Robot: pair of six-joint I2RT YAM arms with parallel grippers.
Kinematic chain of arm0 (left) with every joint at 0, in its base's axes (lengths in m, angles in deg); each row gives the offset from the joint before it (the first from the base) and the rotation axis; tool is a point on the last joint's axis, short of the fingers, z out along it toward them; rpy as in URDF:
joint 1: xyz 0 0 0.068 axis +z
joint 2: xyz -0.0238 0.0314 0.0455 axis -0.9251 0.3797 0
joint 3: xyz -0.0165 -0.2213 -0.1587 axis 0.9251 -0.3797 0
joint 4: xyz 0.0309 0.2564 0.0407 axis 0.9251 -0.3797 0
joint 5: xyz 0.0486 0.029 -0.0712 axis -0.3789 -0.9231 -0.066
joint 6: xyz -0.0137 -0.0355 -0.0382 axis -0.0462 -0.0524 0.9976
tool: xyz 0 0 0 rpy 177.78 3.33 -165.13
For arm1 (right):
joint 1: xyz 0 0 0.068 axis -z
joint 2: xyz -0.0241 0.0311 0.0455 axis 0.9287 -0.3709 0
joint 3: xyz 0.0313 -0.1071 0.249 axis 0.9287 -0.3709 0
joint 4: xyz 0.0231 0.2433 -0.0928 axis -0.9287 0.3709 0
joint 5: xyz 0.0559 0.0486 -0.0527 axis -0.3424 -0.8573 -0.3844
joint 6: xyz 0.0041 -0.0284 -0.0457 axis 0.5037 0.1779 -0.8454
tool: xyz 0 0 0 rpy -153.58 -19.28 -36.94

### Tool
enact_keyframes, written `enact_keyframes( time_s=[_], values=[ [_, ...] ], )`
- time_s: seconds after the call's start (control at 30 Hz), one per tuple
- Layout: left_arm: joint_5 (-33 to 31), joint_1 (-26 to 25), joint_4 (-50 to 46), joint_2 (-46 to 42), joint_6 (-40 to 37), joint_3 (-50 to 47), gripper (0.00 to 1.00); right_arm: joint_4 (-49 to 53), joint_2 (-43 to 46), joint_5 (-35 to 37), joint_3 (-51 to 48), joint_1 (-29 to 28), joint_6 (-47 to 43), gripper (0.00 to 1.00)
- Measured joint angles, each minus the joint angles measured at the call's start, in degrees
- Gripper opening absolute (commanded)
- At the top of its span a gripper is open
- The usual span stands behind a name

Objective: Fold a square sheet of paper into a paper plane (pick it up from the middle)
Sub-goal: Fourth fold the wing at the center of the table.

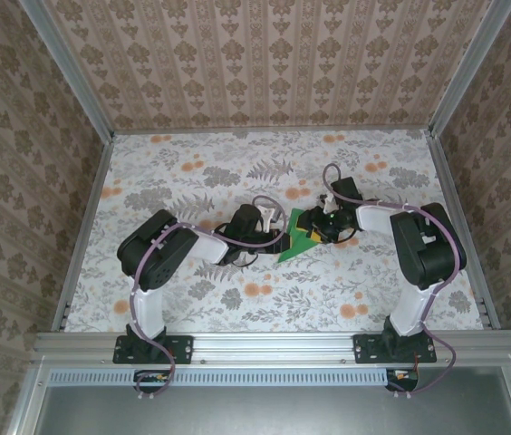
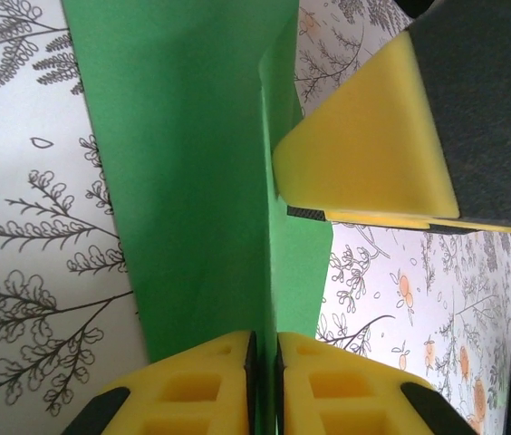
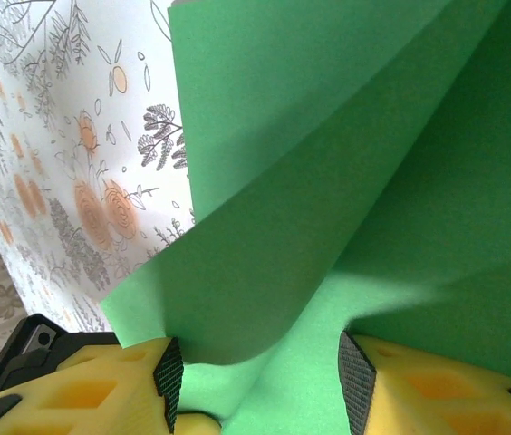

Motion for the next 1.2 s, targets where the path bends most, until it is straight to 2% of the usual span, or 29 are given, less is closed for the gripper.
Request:
enact_keyframes(
  time_s=[0.33,0.57,0.8,0.93,1.2],
  values=[
    [0.9,1.1,-0.5,-0.1,0.7,0.0,0.22,3.7,-0.2,3.7,1.9,-1.0,-1.3,0.53],
    [-0.7,3.1,-5.6,-6.2,0.9,-1.6,0.25,6.2,-0.8,5.4,3.7,-1.9,-2.2,0.54],
    [-1.4,3.2,-6.3,-8.5,0.9,-1.9,0.25,8.3,-1.2,7.5,5.0,-2.8,-2.8,0.52],
    [-0.5,2.3,-5.8,-8.2,1.3,-1.7,0.22,9.8,-1.6,8.9,5.8,-3.2,-3.2,0.45],
    [1.0,0.2,-5.0,-4.5,1.7,0.4,0.20,12.0,-2.4,10.2,7.4,-3.8,-4.2,0.48]
  ],
)
